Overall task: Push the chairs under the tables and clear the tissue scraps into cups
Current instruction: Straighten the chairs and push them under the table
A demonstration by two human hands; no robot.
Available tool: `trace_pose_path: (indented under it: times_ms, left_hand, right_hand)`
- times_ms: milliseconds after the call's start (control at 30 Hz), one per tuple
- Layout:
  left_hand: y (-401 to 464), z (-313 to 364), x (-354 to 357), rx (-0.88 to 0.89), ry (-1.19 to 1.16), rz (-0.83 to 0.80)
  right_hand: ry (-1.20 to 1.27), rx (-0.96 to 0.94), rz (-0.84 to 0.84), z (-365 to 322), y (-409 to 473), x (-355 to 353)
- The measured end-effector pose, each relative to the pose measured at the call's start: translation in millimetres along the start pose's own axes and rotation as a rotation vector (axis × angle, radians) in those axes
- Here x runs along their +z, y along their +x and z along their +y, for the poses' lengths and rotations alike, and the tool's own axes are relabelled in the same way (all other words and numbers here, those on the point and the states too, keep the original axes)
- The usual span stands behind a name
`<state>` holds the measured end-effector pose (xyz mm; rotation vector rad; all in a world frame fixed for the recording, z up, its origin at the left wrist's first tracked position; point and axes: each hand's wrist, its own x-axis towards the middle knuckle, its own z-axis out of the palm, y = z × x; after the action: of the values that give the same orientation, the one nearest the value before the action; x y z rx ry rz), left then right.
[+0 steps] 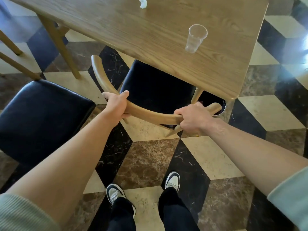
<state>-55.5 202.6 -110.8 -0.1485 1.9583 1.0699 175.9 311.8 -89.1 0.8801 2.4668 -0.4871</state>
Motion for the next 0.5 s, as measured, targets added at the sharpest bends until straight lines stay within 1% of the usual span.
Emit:
trace_pose_path:
  times_ms: [100,167,233,300,333,400,467,500]
  left_hand:
    - [-2,-6,-8,0.017,0.141,-0.051]
    - [-5,-7,-12,0.010,0.194,-0.121]
    - [-7,-11,-22,0.010,0.219,-0.191]
    - [-6,-13,-39,0.060,0.236,-0.201]
    - [-6,-13,-49,0.096,0.248,-0.183]
    - [-4,-13,-74,0.135,0.274,-0.167]
    - [-1,-10,-118,0.133,0.293,-0.184]
    - [2,-9,-138,0.135,0.318,-0.185]
  right_hand:
    - [-0.062,0.049,-0.014,-6,-1,4]
    - [-0.053,0.091,-0.016,-9,-3,6]
    - [0.073,0.048,-0.042,-20,-5,5]
    - [0.261,-0.032,-0.047,-41,-2,-1]
    - [0.312,-0.066,-0.002,-55,2,-4]
    - [0.305,-0.155,0.185,-86,13,-10]
    - [0.278,-0.222,0.365,-134,30,-15]
    - [0.283,-0.236,0.413,-156,36,-18]
